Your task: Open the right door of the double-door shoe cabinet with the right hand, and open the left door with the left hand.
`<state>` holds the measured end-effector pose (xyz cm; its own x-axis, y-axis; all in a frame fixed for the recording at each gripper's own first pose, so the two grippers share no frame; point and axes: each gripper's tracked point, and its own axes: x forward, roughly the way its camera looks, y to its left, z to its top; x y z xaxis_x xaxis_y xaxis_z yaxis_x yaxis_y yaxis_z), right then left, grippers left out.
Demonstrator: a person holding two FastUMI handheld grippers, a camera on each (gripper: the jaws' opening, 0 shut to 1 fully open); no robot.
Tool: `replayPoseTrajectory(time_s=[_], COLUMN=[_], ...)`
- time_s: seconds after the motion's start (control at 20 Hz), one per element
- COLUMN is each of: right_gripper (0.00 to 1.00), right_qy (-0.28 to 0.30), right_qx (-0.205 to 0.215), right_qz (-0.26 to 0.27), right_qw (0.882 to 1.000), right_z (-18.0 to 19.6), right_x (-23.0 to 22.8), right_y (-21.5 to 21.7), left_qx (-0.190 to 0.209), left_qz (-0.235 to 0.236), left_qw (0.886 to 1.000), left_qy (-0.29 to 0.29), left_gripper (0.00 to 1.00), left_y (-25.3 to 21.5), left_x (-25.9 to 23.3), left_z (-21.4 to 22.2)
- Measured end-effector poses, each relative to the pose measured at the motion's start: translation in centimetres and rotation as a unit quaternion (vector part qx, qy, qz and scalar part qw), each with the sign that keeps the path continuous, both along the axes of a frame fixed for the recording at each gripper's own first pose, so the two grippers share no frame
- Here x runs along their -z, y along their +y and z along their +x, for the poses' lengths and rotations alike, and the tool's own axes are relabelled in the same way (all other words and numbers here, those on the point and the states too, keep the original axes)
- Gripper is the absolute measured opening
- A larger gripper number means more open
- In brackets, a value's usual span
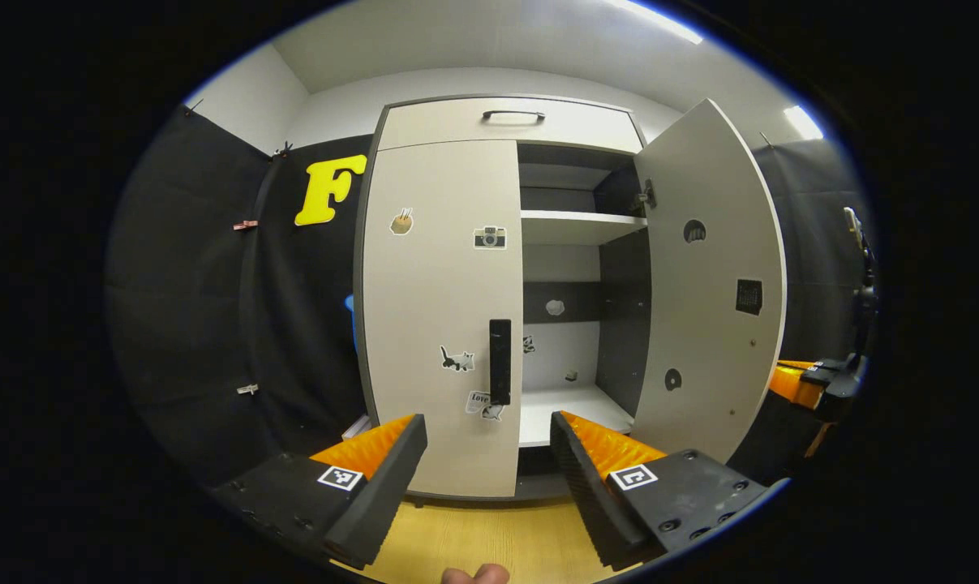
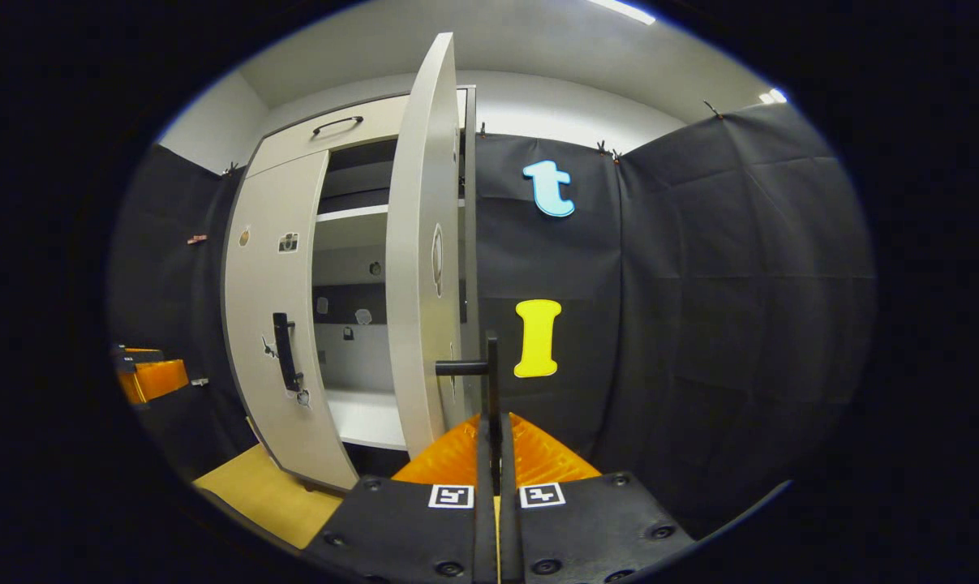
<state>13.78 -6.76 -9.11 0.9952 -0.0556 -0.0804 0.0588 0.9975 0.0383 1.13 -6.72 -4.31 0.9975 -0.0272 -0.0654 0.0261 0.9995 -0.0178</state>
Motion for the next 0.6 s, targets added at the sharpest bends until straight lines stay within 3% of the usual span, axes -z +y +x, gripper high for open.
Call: replayPoseTrajectory(time_s=[0.15, 0.2, 0.35, 0.5, 0.6], right_gripper=[0.08, 0.22, 0.51, 0.96, 0.97], right_qy=[-0.001, -0.004, -0.015, -0.016, -0.019], right_qx=[0.002, 0.006, 0.006, 0.013, 0.01], right_qz=[-0.004, -0.005, -0.006, -0.008, 0.006], right_qw=[1.0, 1.0, 1.0, 1.0, 1.0], right_z=[-0.7, -0.8, -1.1, -1.9, -2.2], right_x=[-0.3, -0.5, -1.2, -1.7, -1.9], right_y=[-0.3, -0.4, -0.4, -0.7, -0.1], left_qx=[0.013, 0.027, 0.035, 0.032, 0.025], left_qz=[-0.003, -0.008, -0.02, -0.013, -0.008], left_qw=[1.0, 1.0, 0.999, 0.999, 0.999], left_qy=[-0.012, -0.014, -0.025, -0.027, -0.026], left_gripper=[0.95, 0.95, 0.95, 0.95, 0.95], left_y=[-0.7, -1.3, -1.3, -1.1, -0.8], left_x=[-0.6, -0.7, -1.5, -1.5, -1.2], left_z=[1.1, 1.7, 3.6, 6.3, 8.3])
